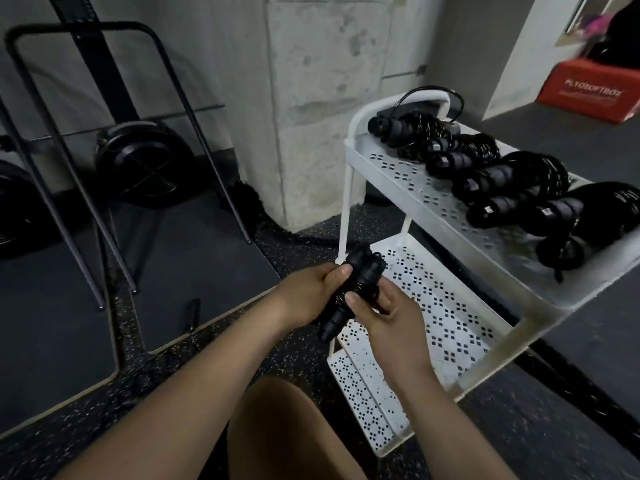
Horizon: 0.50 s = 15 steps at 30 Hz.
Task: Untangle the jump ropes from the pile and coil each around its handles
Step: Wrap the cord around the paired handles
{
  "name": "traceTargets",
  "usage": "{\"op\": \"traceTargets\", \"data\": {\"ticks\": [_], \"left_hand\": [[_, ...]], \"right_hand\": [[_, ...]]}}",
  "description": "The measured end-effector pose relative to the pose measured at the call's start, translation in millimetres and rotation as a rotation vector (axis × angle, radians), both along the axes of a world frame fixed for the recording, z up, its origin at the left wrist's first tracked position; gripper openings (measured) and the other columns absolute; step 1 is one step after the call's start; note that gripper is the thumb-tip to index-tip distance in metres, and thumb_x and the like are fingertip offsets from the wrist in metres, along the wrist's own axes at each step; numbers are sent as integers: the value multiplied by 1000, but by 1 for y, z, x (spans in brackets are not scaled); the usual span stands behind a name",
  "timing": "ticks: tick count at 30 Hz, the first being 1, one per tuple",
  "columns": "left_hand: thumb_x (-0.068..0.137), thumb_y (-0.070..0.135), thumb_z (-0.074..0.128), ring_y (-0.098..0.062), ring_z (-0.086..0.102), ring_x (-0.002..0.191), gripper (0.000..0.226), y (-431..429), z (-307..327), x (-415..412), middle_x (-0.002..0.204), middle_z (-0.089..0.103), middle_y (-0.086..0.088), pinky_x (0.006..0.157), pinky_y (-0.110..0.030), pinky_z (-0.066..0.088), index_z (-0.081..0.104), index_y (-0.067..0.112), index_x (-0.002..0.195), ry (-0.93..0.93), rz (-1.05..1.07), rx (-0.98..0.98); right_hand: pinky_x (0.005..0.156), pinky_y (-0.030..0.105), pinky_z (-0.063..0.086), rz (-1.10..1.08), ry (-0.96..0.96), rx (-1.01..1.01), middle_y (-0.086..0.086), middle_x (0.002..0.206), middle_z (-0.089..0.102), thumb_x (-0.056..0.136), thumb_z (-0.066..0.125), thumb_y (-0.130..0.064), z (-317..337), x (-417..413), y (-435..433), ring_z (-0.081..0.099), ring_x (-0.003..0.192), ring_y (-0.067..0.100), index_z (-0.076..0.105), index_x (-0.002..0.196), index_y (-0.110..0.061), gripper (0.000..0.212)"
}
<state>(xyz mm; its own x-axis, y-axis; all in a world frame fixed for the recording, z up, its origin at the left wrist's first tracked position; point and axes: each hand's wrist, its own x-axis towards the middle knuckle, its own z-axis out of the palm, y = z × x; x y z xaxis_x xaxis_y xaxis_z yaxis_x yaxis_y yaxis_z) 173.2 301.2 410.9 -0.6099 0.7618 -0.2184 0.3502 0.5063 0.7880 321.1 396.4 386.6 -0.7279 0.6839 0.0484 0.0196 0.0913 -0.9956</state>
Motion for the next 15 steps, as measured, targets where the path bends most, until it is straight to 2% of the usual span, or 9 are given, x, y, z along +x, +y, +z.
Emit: {"op": "traceTargets", "data": {"ticks": [3, 5, 8, 10, 12, 13, 15], "left_hand": [[105, 73, 35, -18, 70, 116, 62, 20, -7, -9, 124, 77, 0, 107, -36, 51, 71, 30, 132, 62, -9, 6], [103, 75, 36, -20, 66, 124, 64, 34, -15, -12, 135, 72, -1, 109, -35, 49, 61, 34, 145, 96, -46, -7], [93, 74, 62, -14, 64, 123, 80, 52, -26, -15, 138, 65, 6, 101, -28, 50, 38, 35, 159, 47, -127, -8], [84, 56, 85, -9, 66, 113, 86, 63, -36, -19, 130, 69, 7, 91, -16, 50, 42, 29, 153, 89, -137, 23], [79, 40, 93, -9, 67, 105, 81, 75, -48, -25, 121, 72, 5, 82, -10, 47, 49, 27, 145, 151, -117, 56], [79, 37, 93, -10, 68, 105, 78, 78, -51, -27, 120, 73, 4, 84, -13, 49, 50, 27, 143, 172, -110, 75], [82, 32, 90, -14, 68, 109, 71, 91, -60, -30, 124, 71, 3, 94, -28, 55, 50, 26, 141, 224, -111, 107]], "right_hand": [[98, 41, 60, -123, 69, -226, -2, 110, 82, 99, 79, -18, -9, -13, 9, 78, 107, 15, 72, 125, -29, 30], [97, 40, 62, -212, 114, -443, 8, 116, 80, 97, 80, -13, -16, -22, 19, 79, 105, 20, 68, 129, -21, 34], [100, 40, 61, -342, 135, -563, 10, 122, 78, 98, 80, -15, -29, -34, 39, 79, 106, 20, 65, 129, -20, 35], [102, 42, 61, -417, 162, -591, 10, 125, 76, 101, 76, -18, -35, -40, 49, 78, 109, 21, 65, 131, -21, 32], [101, 41, 61, -466, 192, -604, 9, 127, 76, 106, 69, -18, -41, -46, 55, 78, 110, 19, 65, 136, -21, 30], [98, 36, 61, -472, 197, -599, 7, 127, 76, 108, 66, -18, -42, -49, 55, 78, 110, 16, 65, 137, -23, 29], [97, 30, 57, -474, 163, -561, -1, 127, 77, 109, 63, -21, -52, -54, 60, 76, 113, 11, 66, 137, -32, 31]]}}
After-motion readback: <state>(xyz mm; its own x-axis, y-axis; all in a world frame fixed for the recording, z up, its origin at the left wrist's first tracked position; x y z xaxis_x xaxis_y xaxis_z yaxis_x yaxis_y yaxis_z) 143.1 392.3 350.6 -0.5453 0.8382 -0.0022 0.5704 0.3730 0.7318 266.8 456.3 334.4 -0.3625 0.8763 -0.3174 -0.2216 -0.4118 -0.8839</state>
